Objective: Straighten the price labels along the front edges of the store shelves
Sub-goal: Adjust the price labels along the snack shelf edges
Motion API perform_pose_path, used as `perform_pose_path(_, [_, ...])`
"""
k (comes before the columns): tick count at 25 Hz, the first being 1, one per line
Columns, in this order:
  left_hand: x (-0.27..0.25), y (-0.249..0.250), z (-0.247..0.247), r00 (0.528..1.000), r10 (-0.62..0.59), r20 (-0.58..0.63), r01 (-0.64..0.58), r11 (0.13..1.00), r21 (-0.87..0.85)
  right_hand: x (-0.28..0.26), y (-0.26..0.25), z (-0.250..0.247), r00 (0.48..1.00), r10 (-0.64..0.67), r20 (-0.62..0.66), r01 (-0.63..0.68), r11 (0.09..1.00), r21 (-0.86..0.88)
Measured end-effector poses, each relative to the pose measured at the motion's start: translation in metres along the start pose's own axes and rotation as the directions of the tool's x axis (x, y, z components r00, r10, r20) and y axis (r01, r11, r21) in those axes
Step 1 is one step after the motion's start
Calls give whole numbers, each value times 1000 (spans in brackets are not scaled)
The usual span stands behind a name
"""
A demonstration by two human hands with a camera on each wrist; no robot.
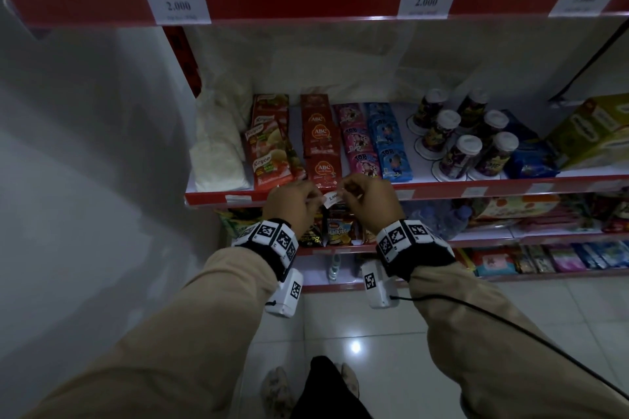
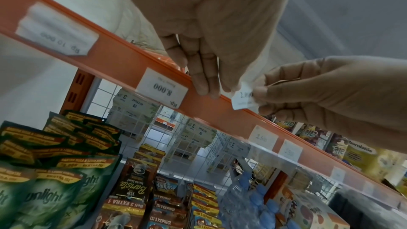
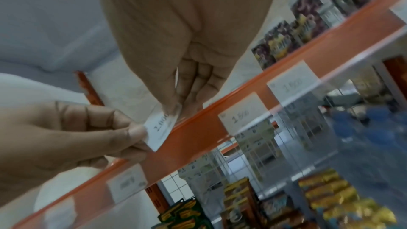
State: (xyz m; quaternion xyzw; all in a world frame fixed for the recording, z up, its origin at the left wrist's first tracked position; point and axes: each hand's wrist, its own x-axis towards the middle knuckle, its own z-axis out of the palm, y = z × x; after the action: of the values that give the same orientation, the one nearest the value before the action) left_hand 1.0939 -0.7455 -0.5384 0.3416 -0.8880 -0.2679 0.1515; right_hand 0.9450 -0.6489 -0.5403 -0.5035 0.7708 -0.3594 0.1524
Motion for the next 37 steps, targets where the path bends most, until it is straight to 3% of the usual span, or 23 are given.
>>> perform_pose_path(3, [-1, 0, -3, 999, -35, -3, 35, 999, -26, 2, 2, -6, 999, -30, 26, 32, 996, -81])
perform_pose_path(7, [-4, 1, -5, 1000, -16, -19, 16, 1000, -14, 5, 6, -6, 991, 9, -137, -5, 999, 34])
perform_pose_path(14, [-3, -3, 0, 999, -49, -19, 49, 999, 13, 7, 10, 14, 995, -17, -101, 12, 998, -55])
perform_pose_path(17, [-1, -3, 5, 998, -65, 11, 64, 994, 89, 5, 8, 23, 985, -71, -158, 60, 996, -73])
perform_pose_path(19, [0, -4, 8, 997, -75, -7, 75, 996, 53, 6, 7, 22, 976, -82, -203, 73, 996, -53])
perform_pose_path(23, [-2, -4, 10, 998, -60, -22, 61, 996, 61, 7, 12, 17, 988, -94, -125, 82, 992, -99])
perform_pose_path(27, [3, -4, 12, 998, -58, 16, 53, 977, 207, 6, 11, 15, 992, -105, -65, 88, 971, -221])
perform_pose_path(31, [5, -4, 16, 1000, -20, 21, 12, 942, 336, 2, 11, 12, 986, -154, 62, 166, 884, -437])
perform_pose_path(37, [4, -7, 20, 999, 36, 35, -47, 910, 412, 3, 11, 13, 977, -196, 82, 208, 807, -553])
